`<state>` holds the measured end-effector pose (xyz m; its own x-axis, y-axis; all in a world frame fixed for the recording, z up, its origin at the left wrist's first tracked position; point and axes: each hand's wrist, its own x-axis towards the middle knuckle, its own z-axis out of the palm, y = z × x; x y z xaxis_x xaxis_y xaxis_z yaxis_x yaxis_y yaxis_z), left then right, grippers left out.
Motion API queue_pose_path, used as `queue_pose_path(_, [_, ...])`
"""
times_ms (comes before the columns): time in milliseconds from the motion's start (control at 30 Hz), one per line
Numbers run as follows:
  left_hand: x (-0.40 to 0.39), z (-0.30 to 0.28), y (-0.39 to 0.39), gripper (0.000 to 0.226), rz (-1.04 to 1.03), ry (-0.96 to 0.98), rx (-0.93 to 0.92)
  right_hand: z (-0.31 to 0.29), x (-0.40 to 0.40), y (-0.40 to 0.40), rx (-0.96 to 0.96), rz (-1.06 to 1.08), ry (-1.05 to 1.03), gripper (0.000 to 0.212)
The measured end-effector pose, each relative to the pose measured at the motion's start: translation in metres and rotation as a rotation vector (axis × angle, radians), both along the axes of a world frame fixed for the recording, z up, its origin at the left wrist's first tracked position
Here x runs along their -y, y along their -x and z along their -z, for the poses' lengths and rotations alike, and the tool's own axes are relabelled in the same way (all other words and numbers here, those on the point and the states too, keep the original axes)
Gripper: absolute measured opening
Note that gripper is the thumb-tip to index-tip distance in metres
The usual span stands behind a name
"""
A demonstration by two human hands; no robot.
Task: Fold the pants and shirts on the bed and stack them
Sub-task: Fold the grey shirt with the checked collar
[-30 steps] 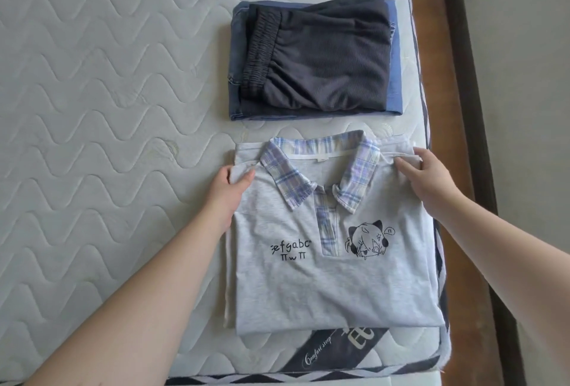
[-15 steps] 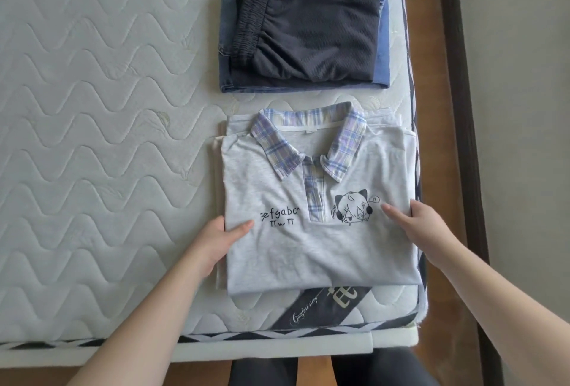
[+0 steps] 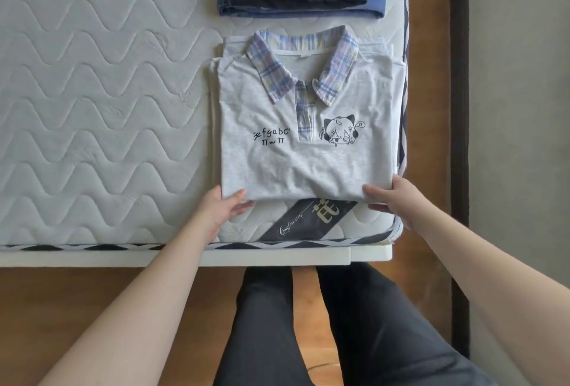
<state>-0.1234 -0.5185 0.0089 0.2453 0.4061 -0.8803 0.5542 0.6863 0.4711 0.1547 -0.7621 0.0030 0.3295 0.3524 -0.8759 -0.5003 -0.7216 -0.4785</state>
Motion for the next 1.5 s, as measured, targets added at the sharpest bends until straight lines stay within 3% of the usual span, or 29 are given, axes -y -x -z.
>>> queue_pose_path(100, [-0.005,-0.01,-0.004,0.016,-0.089,-0.055,0.055,-0.007,-0.001,-0.006,0.038,0.059,0.02,0.023])
queue_pose_path(233, [-0.023,-0.025,-0.011,0.008,-0.179,-0.095,0.154,-0.019,-0.006,-0.019,-0.008,0.262,-0.104,0.014])
queue_pose_path(367, [-0.028,-0.019,-0.023,0.007,-0.201,-0.11,0.091,-0.013,-0.012,-0.01,0.022,0.33,-0.095,0.01])
queue_pose_path(467, [-0.016,-0.003,-0.014,0.002,-0.035,-0.103,-0.104,0.0,-0.003,0.005,0.123,0.137,0.087,0.02])
queue_pose_path(533, [-0.007,0.006,-0.002,0.017,0.126,-0.122,-0.258,0.004,0.007,0.013,0.306,-0.137,0.247,0.034])
queue_pose_path(600, [-0.005,0.007,0.003,0.032,0.356,-0.269,-0.444,0.001,0.009,0.012,0.489,-0.401,0.401,0.046])
queue_pose_path(700, [-0.004,-0.002,-0.009,0.038,0.579,-0.676,-0.663,-0.016,-0.002,0.004,0.538,-0.642,0.635,0.048])
queue_pose_path(733, [-0.001,-0.006,-0.018,0.037,0.59,-0.853,-0.615,-0.021,-0.007,0.002,0.58,-0.696,0.671,0.048])
queue_pose_path(800, [0.009,-0.009,-0.038,0.037,0.641,-1.206,-0.435,-0.025,-0.018,0.005,0.799,-0.694,0.552,0.043])
queue_pose_path(867, [0.014,-0.003,-0.063,0.048,0.795,-1.337,-0.289,-0.025,-0.033,0.021,1.031,-0.644,0.306,0.045])
queue_pose_path(967, [0.022,0.014,-0.098,0.061,0.952,-1.277,-0.27,-0.006,-0.066,0.051,1.092,-0.743,0.15,0.066])
queue_pose_path(1067, [0.035,0.038,-0.105,0.064,1.044,-1.252,-0.328,0.019,-0.086,0.075,1.099,-0.802,0.117,0.067])
queue_pose_path(1233, [0.037,0.075,-0.095,0.071,1.254,-1.158,-0.44,0.054,-0.091,0.086,1.035,-0.958,0.258,0.07])
queue_pose_path(1333, [0.038,0.067,-0.103,0.07,1.268,-1.112,-0.445,0.045,-0.102,0.08,0.966,-0.923,0.228,0.073])
queue_pose_path(1500, [-0.009,0.043,-0.112,0.065,1.086,-1.283,-0.292,0.023,-0.108,0.033,1.063,-0.73,0.224,0.068])
